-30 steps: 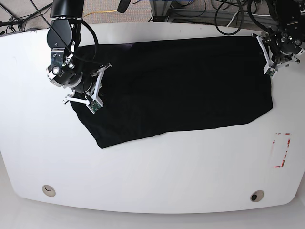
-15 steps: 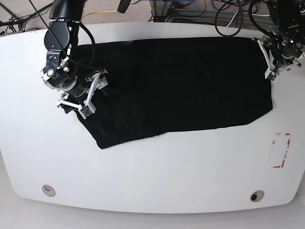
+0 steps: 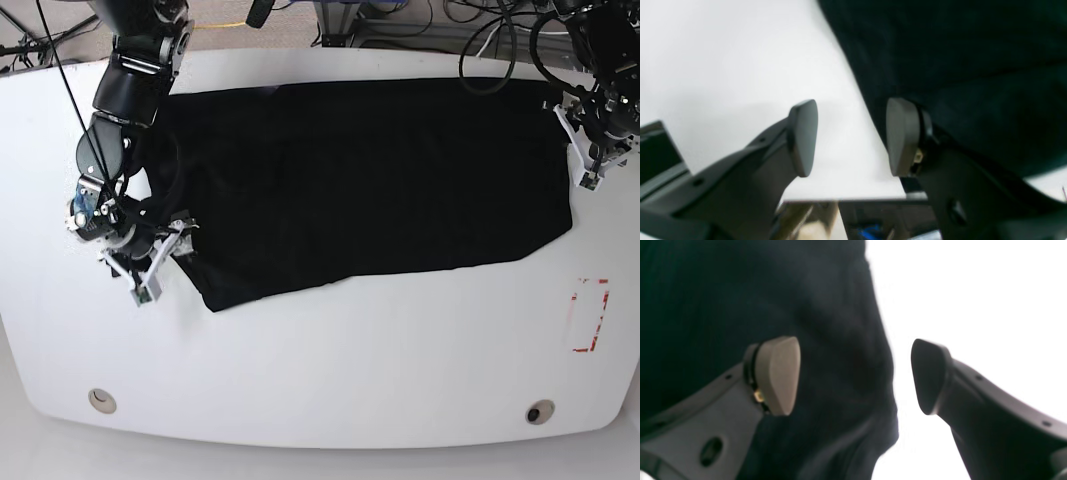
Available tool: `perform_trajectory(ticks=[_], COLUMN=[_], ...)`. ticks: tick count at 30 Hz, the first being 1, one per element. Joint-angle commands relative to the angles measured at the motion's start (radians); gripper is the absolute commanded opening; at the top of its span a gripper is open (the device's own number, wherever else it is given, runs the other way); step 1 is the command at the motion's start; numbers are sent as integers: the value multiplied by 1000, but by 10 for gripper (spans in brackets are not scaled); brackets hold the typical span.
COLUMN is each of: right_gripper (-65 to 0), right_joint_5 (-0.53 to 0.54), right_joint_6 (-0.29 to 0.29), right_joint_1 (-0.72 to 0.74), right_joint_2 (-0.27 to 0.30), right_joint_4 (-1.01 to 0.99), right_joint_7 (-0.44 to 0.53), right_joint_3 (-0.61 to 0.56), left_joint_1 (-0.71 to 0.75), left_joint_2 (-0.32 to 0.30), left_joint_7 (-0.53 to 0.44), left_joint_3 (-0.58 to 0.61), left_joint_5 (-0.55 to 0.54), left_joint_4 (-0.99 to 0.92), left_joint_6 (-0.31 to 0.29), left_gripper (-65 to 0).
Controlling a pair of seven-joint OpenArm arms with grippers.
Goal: Fold the T-shirt properly
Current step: 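Move the right gripper along the shirt to its folded bottom edge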
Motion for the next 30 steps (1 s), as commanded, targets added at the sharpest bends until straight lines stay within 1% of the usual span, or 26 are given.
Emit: perform_trajectory(ticks=[1, 3, 7, 10, 13, 16, 21, 25, 26, 30], right_gripper=[-166, -166, -166, -166, -168, -168, -168, -170, -174, -228], right_joint_5=[22, 29, 22, 29, 23, 22, 22, 20, 20, 25], right_joint_6=[2, 2, 2, 2, 2, 2, 2, 2, 2, 2], right_joint_1=[67, 100, 160, 193, 219, 249, 260, 260, 260, 260], right_joint_2=[24, 37, 40, 62, 62, 60, 54, 16, 8, -19], right_joint_4=[-79, -156, -294, -397, -485, -575, -606, -603, -601, -601], right_joint_7=[43, 75, 148, 188, 251, 305, 316, 325, 323, 317], right_joint_3=[-1, 1, 1, -2, -2, -5, -5, -20, -36, -71], left_joint_1=[-22, -27, -65, -79, -84, -84, -84, -84, -84, -98], left_joint_2=[-14, -14, -3, 0, 0, 0, 0, -1, -1, -1], left_joint_7=[-20, -20, -20, -20, -20, -20, -20, -20, -20, -20], left_joint_3=[-6, -27, -50, -81, -104, -102, -107, -107, -107, -107], left_joint_5=[-12, -12, -12, -12, -12, -12, -10, -10, -10, -10], left_joint_4=[19, 19, 19, 19, 19, 19, 17, 16, 16, 13], left_joint_6=[2, 2, 2, 2, 2, 2, 2, 2, 2, 2], left_gripper=[-338, -338, -338, -338, -338, -338, -338, -338, -338, -336])
